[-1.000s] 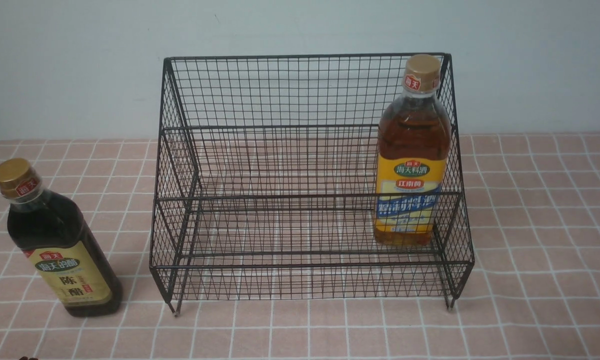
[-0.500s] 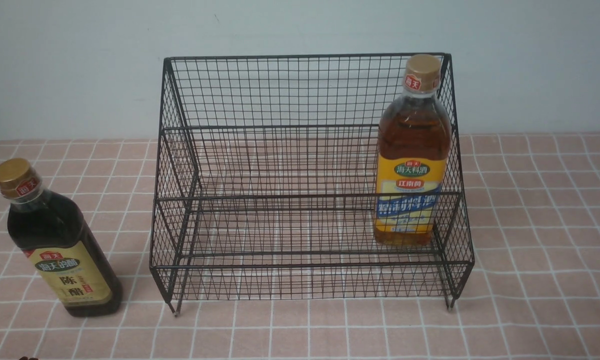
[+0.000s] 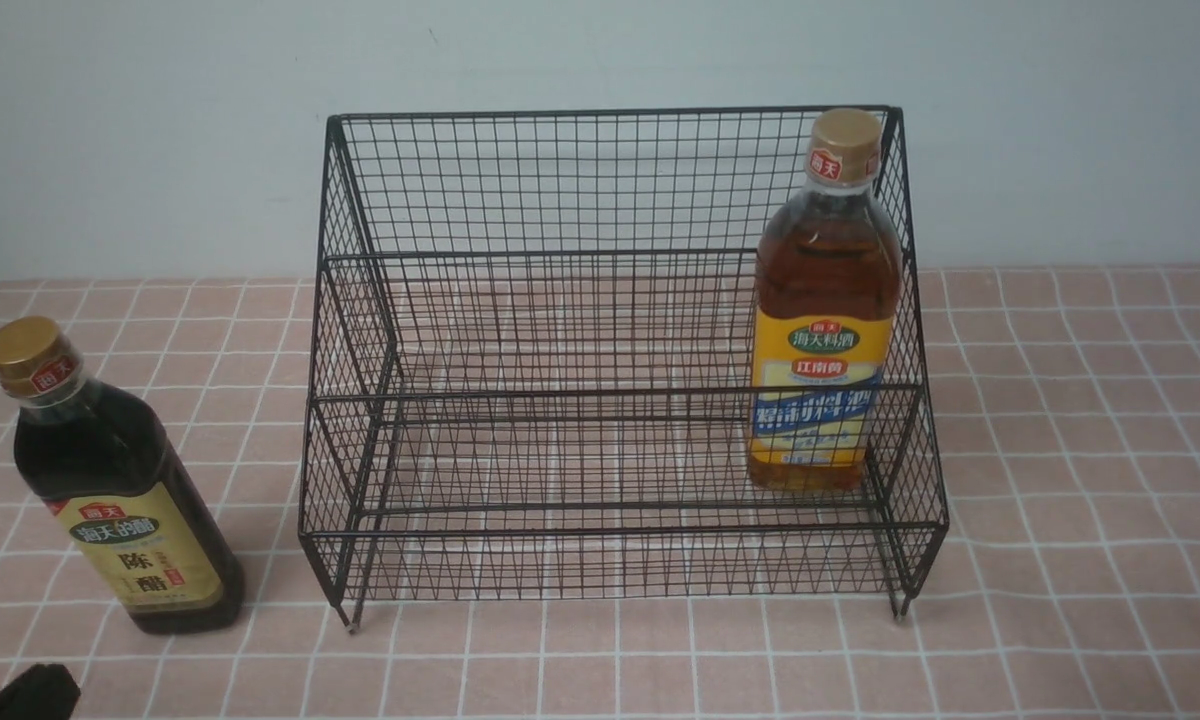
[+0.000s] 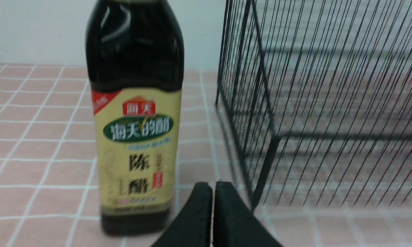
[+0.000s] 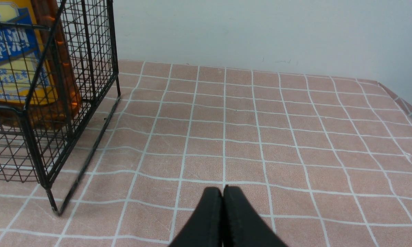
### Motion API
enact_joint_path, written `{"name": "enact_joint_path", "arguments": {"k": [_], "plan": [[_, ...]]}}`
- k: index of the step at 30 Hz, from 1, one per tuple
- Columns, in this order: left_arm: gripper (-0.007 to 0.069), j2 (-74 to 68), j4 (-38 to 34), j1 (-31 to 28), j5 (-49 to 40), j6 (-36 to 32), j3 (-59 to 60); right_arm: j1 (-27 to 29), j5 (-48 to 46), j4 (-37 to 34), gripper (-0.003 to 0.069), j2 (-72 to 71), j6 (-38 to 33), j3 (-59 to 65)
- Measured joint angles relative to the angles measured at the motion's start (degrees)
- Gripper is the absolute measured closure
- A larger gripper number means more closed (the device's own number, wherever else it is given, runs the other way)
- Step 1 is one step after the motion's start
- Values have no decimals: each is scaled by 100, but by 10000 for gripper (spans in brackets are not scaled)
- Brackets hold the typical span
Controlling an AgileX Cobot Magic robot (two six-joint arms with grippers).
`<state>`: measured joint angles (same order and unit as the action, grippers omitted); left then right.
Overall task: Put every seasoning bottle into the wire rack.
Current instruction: Use the left arm to grab the condiment bottle closest to it
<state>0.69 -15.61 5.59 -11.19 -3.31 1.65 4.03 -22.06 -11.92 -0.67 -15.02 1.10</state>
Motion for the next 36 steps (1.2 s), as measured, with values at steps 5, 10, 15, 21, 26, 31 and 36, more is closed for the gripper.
{"name": "enact_joint_path", "arguments": {"k": [5, 10, 15, 21, 26, 31, 36], "plan": [[631, 0, -1053, 0, 1257, 168, 0, 0, 0, 0, 672, 0, -49, 0], [631, 0, -1107, 0, 3006, 27, 0, 0, 0, -3, 672, 0, -49, 0], [631, -677, -764, 0, 3328, -847, -586, 0, 0, -3, 672, 0, -59, 0], [564, -2564, -694, 0, 3103, -1390, -1543, 0, 0, -3, 672, 0, -61, 0], [401, -3908, -690, 0, 3429, -1402, -2057, 0, 0, -3, 672, 0, -61, 0], [195, -4886, -829, 0, 3914, -1418, -2325, 0, 0, -3, 672, 0, -61, 0], [67, -5665, -1363, 0, 4448, -1423, -2354, 0, 0, -3, 672, 0, -61, 0]]}}
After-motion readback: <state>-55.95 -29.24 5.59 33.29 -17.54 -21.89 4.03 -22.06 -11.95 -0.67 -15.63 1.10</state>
